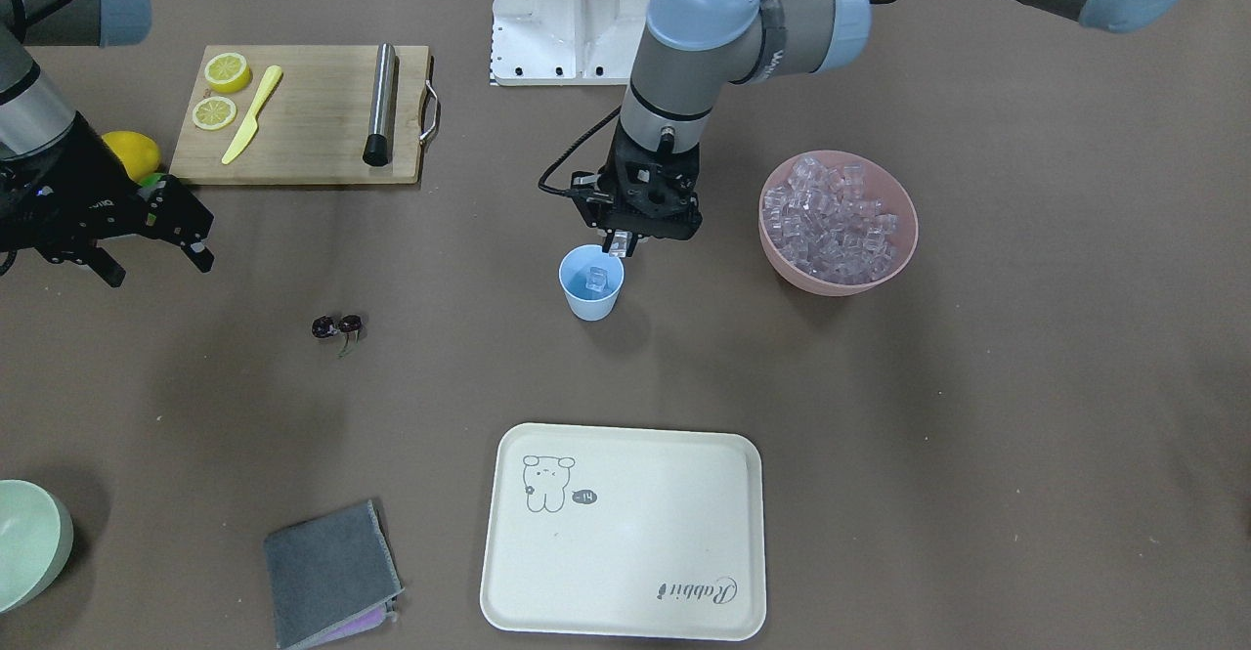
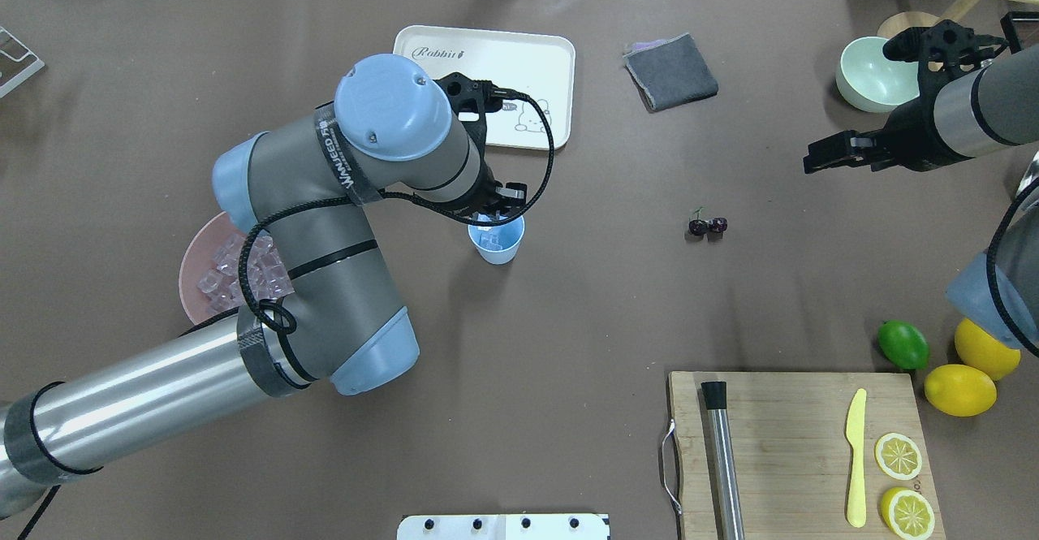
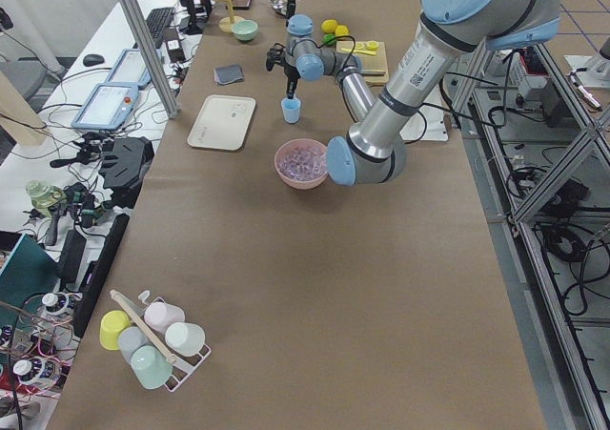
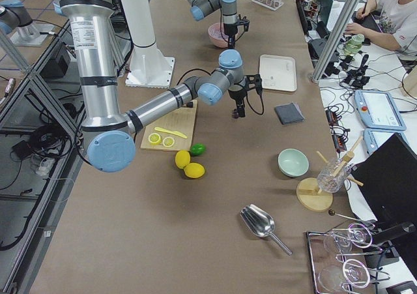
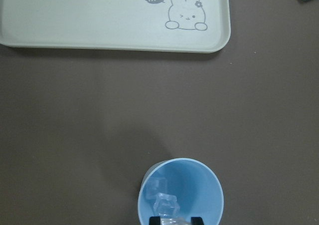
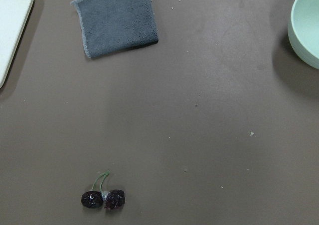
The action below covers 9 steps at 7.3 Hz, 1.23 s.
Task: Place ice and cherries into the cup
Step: 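Carry the second ice cube with the left gripper over the cup, then open the left gripper to drop the ice cube into the cup, then withdraw the left arm to rest while the right gripper moves over the cherries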
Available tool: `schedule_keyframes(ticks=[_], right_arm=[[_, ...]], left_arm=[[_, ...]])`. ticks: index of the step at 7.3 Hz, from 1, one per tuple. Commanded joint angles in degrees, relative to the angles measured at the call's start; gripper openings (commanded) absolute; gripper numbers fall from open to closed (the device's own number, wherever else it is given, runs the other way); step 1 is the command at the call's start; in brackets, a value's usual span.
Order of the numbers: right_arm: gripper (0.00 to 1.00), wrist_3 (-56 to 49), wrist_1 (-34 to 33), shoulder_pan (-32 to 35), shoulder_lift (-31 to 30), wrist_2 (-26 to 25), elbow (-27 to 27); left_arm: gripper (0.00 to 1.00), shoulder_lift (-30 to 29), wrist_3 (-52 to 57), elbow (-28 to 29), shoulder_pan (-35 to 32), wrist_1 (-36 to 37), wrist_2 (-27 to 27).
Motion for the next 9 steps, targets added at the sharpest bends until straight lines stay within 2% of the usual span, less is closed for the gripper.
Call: schedule_keyframes(ticks=[1, 2, 3, 4, 6, 7, 9], right_arm=[[0.99, 0.07, 0.03, 0.02, -0.21, 0.07, 0.12], [0.99, -0.11, 0.03, 0.02, -0.56, 0.07, -0.14], [0.99, -0.2, 0.03, 0.02, -0.48, 0.24, 0.03], [0.99, -0.37, 0.03, 0.02, -0.65, 0.24, -0.14], [0.99, -0.55, 0.03, 0.02, -0.56, 0.59, -0.14], [0.99, 0.23, 0.03, -1.28, 0.13, 0.07, -0.31], [0.99, 6.09, 0.03, -6.98, 4.42, -2.38, -0.75]], left_arm=[[0.0, -0.71, 0.26, 1.57, 0.61, -0.5, 0.98], [0.11, -0.97, 0.26, 2.36, 0.7, -0.59, 1.07], [0.42, -1.23, 0.17, 2.8, 0.78, -0.85, 1.07], [0.97, -1.06, 0.87, 3.15, 0.78, -2.42, 0.98], [0.98, -0.53, 2.45, 2.03, -0.26, -3.23, 0.72], [0.98, 3.38, 2.89, -2.07, -4.27, -2.35, -2.41], [0.98, 14.53, 11.98, -6.49, -17.16, -2.35, -13.82]])
